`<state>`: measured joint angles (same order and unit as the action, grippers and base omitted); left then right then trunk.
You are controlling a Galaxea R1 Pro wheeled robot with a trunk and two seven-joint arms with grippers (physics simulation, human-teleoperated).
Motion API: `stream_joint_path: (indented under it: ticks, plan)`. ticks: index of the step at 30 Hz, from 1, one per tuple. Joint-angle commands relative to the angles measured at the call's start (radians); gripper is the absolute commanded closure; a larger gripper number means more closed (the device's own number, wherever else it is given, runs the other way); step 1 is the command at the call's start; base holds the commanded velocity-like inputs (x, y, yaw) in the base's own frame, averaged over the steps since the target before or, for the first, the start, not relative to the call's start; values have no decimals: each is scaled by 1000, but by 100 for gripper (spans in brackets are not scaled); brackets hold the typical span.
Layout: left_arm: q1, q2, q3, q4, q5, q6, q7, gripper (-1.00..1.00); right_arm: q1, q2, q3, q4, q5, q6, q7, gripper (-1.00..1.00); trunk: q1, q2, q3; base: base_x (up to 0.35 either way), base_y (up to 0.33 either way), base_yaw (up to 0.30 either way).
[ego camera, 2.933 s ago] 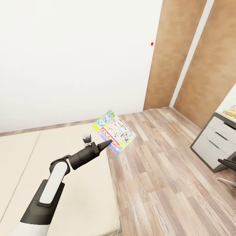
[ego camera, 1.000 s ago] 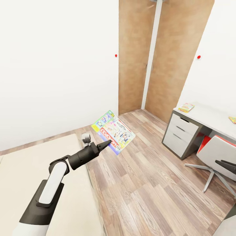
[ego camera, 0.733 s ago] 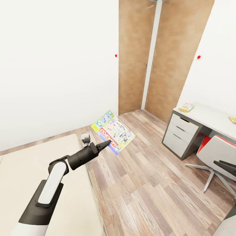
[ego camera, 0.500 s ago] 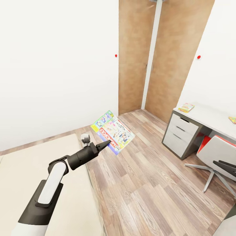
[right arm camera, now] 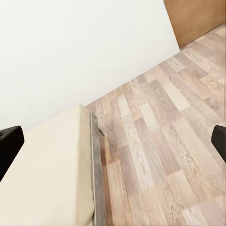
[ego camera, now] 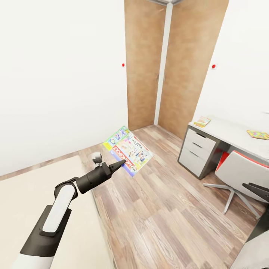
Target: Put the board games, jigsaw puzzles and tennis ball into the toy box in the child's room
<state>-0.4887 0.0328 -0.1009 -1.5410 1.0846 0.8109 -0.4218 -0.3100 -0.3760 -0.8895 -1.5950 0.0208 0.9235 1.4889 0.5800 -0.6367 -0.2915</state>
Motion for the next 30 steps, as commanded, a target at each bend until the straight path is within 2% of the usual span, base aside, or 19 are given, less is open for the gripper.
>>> stream_joint_path:
  ticks: [1,5,12,22,30]
  plan:
    - [-1,1,0,0,2,4,-4,100,-1,0,0,0,2,10,5,-100,0,-1,-1,0,0,-228]
    - [2,4,1,1,1,3,-25,100,-1,0,0,0,2,11,5,-100,0,-1,3,0,0,-235]
    - [11,25,1,3,-1,-2,-75,100,-1,0,1,0,2,11,5,-100,0,-1,9,0,0,-244]
    - [14,34,1,4,-2,-6,-92,100,-2,0,1,-1,3,11,5,-100,0,-1,16,0,0,-223]
    - [15,36,1,4,-2,-7,-95,100,-1,0,0,-3,4,11,5,-100,0,-1,18,0,0,-74]
